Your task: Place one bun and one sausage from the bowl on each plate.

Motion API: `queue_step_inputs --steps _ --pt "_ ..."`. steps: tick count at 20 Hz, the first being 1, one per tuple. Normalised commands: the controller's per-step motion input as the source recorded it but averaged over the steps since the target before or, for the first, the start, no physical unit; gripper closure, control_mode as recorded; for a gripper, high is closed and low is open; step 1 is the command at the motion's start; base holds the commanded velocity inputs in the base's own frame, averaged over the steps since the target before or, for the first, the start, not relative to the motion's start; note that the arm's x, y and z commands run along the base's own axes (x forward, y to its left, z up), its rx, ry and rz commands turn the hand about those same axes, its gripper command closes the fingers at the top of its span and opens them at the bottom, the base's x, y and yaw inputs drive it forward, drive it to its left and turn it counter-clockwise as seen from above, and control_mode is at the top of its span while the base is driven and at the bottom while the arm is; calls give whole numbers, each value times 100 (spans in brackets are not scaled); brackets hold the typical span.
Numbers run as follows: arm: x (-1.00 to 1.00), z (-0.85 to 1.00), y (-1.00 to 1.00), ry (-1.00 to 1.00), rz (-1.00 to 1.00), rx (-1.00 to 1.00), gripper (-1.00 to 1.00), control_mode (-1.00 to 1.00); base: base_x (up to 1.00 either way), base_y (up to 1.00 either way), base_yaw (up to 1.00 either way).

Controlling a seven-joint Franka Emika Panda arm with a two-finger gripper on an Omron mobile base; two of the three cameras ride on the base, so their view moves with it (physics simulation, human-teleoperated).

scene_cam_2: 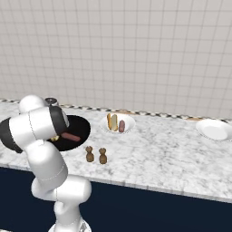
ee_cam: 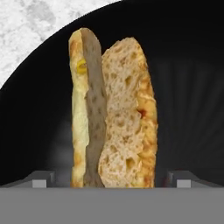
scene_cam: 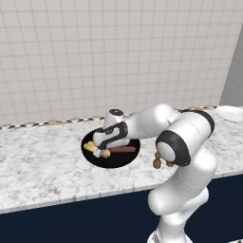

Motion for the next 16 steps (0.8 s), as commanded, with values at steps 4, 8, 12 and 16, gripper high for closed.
queue_step_inputs --steps 4,8,12,16 --pt "2 -26 0 -15 0 0 -100 -100 0 0 0" --pt "0 -15 0 -2 0 0 -100 -100 0 0 0" --pt "0 -13 0 0 0 0 100 -100 0 0 0" --pt "0 -1 0 0 0 0 100 -100 0 0 0"
